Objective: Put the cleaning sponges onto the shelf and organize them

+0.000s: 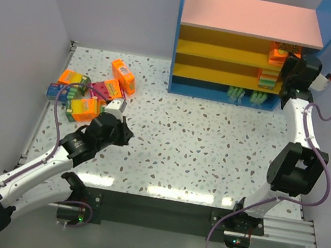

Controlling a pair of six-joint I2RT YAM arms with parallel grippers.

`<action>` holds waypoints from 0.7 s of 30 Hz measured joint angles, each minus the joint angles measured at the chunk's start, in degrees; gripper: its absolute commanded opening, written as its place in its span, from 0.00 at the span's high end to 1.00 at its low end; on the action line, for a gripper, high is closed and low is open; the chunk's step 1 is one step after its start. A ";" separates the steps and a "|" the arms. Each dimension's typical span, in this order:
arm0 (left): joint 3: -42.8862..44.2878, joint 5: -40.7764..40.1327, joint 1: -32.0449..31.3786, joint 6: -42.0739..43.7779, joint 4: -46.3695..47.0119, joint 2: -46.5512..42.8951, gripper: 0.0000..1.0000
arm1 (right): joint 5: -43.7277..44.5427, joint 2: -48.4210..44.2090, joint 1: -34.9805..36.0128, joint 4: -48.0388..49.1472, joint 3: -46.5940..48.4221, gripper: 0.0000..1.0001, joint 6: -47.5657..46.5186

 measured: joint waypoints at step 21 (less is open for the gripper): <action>2.36 -4.46 0.04 0.28 -1.42 -0.55 0.54 | -2.51 -9.33 0.00 4.02 -12.31 0.42 -1.53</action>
